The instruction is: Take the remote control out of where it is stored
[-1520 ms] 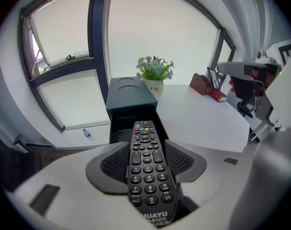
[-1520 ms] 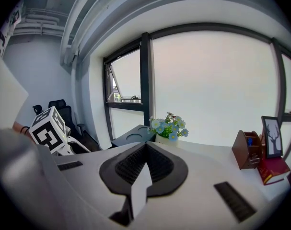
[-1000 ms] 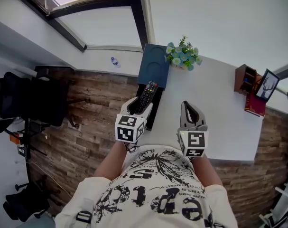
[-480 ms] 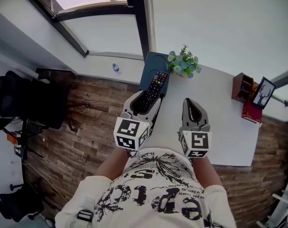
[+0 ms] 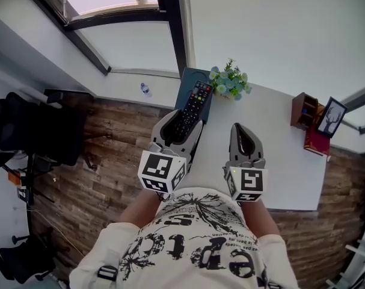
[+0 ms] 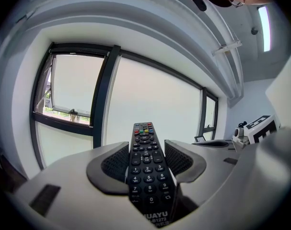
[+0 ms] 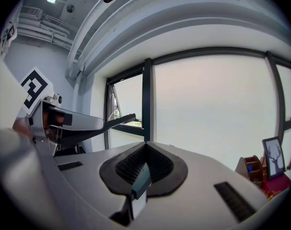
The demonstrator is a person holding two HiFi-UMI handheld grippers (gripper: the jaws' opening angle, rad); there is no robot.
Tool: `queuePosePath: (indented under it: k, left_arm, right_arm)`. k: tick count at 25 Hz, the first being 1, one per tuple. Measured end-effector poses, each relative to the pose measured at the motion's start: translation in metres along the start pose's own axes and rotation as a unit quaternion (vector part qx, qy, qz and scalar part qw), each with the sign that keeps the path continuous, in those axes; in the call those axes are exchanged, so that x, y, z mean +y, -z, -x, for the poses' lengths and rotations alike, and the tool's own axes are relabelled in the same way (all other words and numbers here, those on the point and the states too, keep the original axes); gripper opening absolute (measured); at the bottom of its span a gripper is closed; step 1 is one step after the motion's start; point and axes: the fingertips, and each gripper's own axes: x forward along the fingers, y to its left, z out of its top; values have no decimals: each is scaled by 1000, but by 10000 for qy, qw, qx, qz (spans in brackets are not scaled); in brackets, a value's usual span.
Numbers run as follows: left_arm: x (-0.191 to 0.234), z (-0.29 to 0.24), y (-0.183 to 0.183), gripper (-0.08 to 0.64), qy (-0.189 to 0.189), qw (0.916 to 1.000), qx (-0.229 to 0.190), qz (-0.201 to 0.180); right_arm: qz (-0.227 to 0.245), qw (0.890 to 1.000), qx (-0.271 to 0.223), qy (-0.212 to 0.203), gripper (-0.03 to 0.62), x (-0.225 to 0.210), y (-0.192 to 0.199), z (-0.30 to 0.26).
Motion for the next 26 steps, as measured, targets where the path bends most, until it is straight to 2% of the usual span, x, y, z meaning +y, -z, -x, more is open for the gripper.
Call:
queuePosePath:
  k: [6, 15, 26]
  left_arm:
    - [-5, 0, -3, 244, 168, 9998, -68, 65]
    - [-9, 0, -4, 244, 205, 9998, -62, -15]
    - [-10, 0, -2, 244, 212, 9998, -66, 10]
  right_arm:
    - [-7, 10000, 27, 82, 2, -5, 2, 4]
    - [-169, 9998, -24, 97, 2, -4, -1, 9]
    - [7, 10000, -31, -30, 2, 2, -1, 9]
